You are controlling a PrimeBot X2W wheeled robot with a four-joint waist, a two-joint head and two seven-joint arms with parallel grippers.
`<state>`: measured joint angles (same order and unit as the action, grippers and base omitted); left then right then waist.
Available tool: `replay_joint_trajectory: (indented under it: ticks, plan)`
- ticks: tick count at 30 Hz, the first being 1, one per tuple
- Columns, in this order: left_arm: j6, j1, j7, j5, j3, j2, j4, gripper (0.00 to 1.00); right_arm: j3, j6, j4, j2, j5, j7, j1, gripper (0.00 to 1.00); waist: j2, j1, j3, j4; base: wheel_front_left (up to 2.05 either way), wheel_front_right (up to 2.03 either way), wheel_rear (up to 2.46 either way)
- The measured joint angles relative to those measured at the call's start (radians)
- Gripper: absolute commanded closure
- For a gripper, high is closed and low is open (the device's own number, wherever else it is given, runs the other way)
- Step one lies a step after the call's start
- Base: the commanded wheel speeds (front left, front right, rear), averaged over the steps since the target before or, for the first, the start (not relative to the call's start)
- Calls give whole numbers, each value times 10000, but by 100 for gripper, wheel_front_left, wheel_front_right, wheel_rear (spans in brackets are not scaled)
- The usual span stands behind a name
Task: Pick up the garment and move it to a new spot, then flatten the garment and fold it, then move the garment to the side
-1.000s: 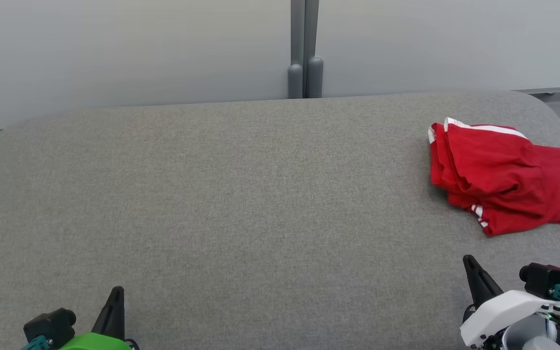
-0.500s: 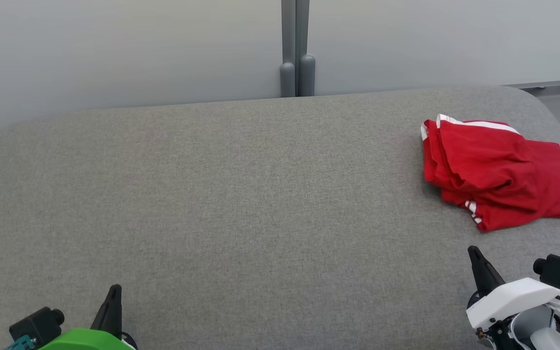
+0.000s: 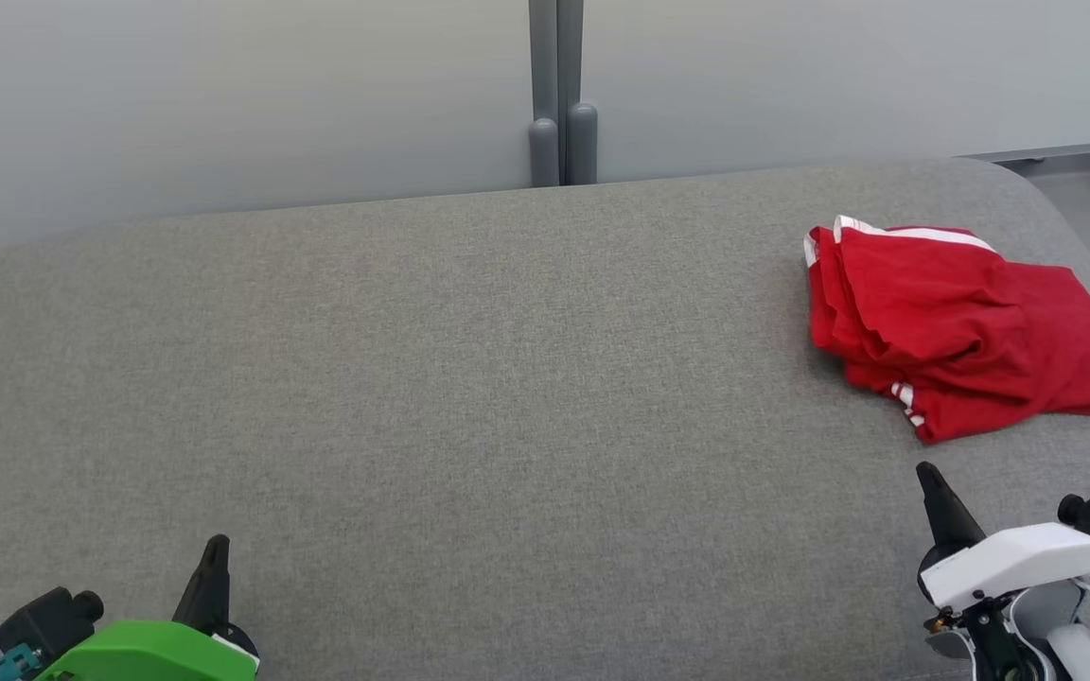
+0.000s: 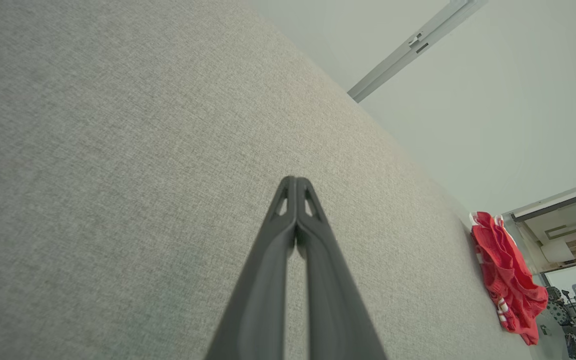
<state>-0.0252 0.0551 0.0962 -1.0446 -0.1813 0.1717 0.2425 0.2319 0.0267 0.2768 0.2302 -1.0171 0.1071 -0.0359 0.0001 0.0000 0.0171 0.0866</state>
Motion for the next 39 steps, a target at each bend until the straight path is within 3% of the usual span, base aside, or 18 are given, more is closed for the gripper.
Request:
replay_joint_trajectory:
  ticks: [39]
  plan:
    - [947, -638, -1243, -3674, 1570, -773, 163, 100, -2180, -899, -2, -1089, -3952, -1264, 541, 100, 0, 0, -130, -566, 0, 0, 0]
